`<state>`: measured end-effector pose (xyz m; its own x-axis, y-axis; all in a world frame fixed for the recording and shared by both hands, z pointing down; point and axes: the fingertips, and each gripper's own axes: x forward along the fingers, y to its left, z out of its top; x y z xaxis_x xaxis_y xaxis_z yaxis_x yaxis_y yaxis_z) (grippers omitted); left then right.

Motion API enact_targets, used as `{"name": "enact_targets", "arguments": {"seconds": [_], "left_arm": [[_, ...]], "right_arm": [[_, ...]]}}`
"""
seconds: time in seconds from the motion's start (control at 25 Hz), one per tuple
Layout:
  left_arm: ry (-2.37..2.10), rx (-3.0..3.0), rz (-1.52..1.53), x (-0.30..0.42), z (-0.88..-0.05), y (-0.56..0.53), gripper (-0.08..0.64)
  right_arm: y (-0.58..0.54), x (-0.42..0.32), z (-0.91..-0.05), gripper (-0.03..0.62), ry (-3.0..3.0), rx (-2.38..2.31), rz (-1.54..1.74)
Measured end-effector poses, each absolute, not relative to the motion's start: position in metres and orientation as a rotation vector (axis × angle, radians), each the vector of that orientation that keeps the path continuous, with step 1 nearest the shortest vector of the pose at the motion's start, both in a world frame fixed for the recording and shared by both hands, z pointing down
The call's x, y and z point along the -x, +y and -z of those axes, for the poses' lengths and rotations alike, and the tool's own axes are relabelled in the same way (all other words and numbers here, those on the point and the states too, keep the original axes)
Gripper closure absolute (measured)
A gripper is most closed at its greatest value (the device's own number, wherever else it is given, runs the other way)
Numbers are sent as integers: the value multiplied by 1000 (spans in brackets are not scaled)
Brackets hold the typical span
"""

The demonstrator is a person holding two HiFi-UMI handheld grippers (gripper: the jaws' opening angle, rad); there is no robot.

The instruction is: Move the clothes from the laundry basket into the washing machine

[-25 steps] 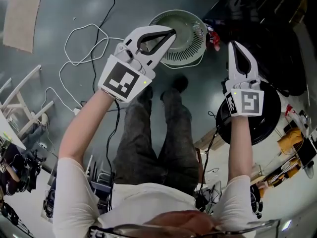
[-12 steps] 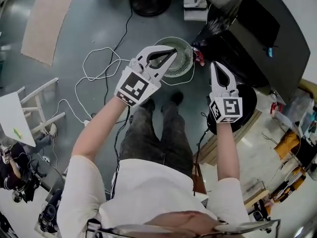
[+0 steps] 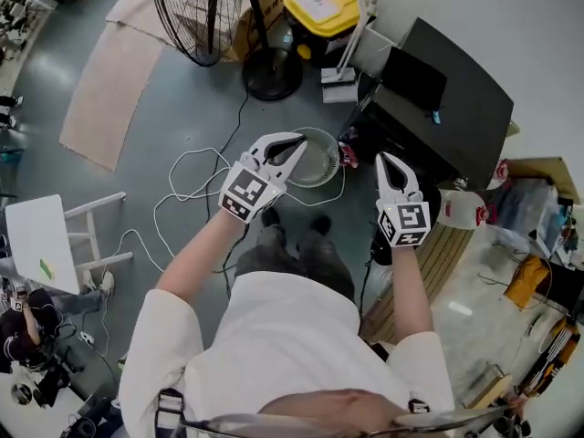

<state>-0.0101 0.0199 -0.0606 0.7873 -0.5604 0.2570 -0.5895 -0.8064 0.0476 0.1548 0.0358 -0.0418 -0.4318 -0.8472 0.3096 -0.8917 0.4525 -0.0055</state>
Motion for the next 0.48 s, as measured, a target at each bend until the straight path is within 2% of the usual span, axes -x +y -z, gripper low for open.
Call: {"name": "enact_targets", "arguments": {"seconds": [0.48], "left_arm": [[-970, -2934, -250, 30, 166, 28, 554]], "right_arm": [[64, -189, 161, 583, -2441, -1619, -77]]}}
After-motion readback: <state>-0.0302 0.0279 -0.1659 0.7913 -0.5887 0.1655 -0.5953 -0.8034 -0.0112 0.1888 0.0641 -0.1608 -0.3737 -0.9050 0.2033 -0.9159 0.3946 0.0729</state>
